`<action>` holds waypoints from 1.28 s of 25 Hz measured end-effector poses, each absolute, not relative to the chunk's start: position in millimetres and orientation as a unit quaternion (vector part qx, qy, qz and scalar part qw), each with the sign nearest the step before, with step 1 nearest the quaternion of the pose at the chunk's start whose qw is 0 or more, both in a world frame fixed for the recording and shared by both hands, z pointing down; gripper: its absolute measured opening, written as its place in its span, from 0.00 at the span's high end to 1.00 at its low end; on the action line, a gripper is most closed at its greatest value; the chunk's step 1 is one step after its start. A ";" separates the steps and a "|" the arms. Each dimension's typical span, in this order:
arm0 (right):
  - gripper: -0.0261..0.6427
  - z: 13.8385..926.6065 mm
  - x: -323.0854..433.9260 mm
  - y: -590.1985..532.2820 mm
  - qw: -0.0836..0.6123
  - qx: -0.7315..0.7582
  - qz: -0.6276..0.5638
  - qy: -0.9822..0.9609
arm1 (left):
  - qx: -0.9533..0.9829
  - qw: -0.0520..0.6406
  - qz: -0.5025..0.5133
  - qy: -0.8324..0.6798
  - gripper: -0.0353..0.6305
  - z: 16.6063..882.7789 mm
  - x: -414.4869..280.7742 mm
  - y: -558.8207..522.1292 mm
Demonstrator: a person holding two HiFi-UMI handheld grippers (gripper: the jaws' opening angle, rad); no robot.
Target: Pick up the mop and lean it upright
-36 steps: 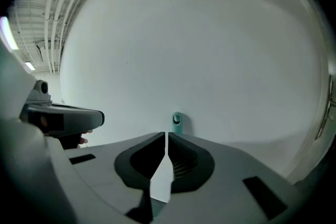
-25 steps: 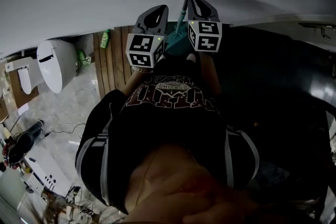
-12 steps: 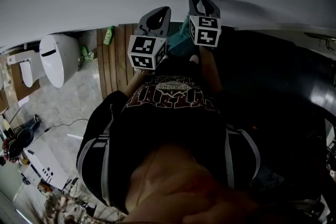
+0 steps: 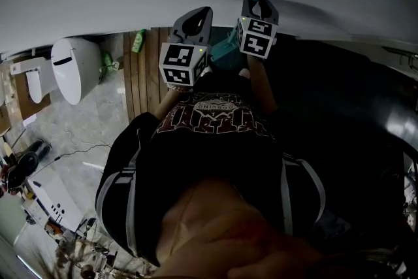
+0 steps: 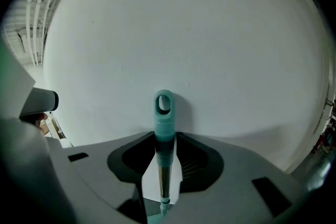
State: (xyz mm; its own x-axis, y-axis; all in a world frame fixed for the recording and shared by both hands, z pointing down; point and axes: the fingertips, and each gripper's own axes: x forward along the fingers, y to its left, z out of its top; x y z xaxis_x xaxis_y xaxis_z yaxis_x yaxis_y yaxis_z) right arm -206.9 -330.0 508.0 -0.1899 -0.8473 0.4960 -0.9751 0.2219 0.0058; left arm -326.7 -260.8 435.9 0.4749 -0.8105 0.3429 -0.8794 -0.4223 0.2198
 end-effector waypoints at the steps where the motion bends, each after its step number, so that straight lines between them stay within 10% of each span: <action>1: 0.75 508.5 -207.1 -330.3 0.203 0.604 0.156 -0.755 | 0.838 0.187 0.092 -0.504 0.88 436.6 -328.0 -260.7; 32: 0.78 498.3 -204.7 -230.9 0.191 0.571 0.145 -0.785 | 0.862 0.177 0.085 -0.468 0.88 431.4 -298.4 -206.8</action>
State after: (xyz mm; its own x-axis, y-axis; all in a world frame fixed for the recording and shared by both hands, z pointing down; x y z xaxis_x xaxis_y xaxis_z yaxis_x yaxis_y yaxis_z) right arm -204.7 -230.9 498.3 -0.2758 -0.8410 0.4655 -0.9516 0.3071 -0.0089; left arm -298.4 -206.8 431.4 0.5482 -0.7760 0.3121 -0.8362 -0.5002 0.2251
